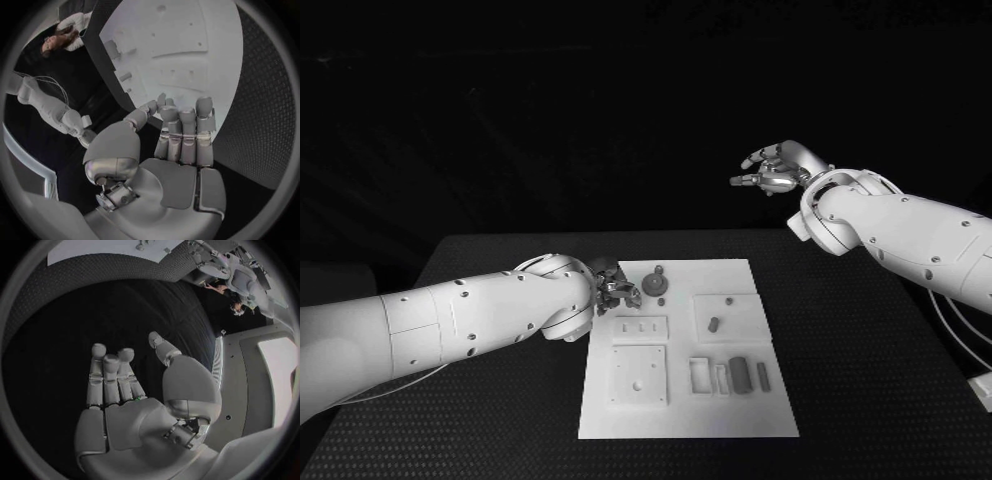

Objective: Assemble the parts on the task board

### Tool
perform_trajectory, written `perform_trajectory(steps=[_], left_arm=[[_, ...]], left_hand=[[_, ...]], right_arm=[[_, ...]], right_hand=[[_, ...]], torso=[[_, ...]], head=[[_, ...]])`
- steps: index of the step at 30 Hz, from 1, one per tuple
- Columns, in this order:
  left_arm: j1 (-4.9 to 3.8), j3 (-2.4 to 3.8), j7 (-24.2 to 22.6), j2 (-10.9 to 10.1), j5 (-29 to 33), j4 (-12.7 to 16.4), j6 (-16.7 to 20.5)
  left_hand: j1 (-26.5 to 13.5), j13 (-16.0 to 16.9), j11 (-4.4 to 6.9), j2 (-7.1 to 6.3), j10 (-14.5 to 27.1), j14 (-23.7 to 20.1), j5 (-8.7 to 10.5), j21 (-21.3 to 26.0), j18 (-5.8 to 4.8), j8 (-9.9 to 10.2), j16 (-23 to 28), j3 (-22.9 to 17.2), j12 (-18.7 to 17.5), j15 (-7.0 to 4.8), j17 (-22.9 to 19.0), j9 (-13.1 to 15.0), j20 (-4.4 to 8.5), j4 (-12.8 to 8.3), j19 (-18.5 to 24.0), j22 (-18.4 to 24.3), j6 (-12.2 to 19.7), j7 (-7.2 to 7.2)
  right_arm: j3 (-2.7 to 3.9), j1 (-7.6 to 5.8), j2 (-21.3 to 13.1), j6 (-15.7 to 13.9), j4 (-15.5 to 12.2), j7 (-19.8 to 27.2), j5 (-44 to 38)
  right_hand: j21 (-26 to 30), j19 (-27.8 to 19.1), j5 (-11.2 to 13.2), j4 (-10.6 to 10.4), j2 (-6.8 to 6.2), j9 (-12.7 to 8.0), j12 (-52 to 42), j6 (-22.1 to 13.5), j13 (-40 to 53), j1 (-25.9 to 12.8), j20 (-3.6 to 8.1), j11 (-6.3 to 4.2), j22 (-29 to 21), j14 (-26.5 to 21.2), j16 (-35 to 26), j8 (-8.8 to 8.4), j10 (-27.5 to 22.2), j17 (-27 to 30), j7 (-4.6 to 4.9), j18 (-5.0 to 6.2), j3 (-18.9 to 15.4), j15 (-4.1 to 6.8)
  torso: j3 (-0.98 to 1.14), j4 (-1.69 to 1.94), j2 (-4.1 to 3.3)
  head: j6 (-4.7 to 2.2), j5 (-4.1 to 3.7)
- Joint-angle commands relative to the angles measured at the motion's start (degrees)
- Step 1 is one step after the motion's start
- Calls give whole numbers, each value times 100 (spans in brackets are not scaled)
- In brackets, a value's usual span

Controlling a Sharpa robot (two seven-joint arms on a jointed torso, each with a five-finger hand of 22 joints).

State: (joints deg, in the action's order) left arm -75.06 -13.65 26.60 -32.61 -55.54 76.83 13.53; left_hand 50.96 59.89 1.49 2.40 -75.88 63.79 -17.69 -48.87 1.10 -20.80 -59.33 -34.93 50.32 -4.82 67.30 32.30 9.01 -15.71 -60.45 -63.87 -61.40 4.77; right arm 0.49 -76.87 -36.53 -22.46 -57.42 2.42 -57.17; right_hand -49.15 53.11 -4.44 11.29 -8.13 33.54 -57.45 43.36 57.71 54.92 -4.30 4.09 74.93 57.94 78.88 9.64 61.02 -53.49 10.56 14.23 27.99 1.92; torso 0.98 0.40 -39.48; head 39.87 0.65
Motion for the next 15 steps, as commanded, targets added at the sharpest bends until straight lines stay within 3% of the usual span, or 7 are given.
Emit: perform_trajectory(steps=[1,4,8,15], left_arm=[[15,4,278,56,-316,23,335],[31,5,356,84,-451,21,327],[93,6,448,130,-589,-19,289],[151,6,435,197,-383,-50,166]], left_hand=[[-55,26,326,-17,185,107,-26,-40,348,-178,-101,-100,120,-237,-54,804,288,-60,-186,-42,-319,-322],[-64,37,340,-17,192,120,-11,-52,347,-182,-185,-106,213,-270,-106,815,315,-59,-230,-71,-355,-335],[-71,40,346,-24,203,113,41,-55,341,-178,-247,-107,276,-286,-142,821,330,-60,-249,-94,-371,-342],[-89,36,355,-28,206,89,122,-59,329,-175,-319,-98,345,-280,-172,825,339,-54,-241,-128,-403,-353]], right_arm=[[2,-6,15,151,45,41,71],[2,-6,16,152,52,44,71],[2,-6,23,180,50,37,72],[2,-6,58,219,80,31,71]], right_hand=[[8,-21,-3,2,49,0,-29,25,-7,-3,4,-8,98,-45,15,26,-24,7,2,77,-46,15],[9,-22,-3,4,52,0,-29,25,-9,-6,4,-8,98,-46,15,26,-25,8,2,77,-49,15],[10,-23,-4,5,57,-1,-31,25,-11,-11,3,-7,98,-48,16,26,-26,10,2,77,-54,15],[13,-26,-5,13,64,-2,-32,25,-15,-10,3,-7,97,-50,16,25,-29,13,2,77,-58,15]], torso=[[-9,11,4],[-10,20,6],[-10,7,3],[-8,4,-1]], head=[[9,-15],[23,-41],[40,-49],[93,-74]])
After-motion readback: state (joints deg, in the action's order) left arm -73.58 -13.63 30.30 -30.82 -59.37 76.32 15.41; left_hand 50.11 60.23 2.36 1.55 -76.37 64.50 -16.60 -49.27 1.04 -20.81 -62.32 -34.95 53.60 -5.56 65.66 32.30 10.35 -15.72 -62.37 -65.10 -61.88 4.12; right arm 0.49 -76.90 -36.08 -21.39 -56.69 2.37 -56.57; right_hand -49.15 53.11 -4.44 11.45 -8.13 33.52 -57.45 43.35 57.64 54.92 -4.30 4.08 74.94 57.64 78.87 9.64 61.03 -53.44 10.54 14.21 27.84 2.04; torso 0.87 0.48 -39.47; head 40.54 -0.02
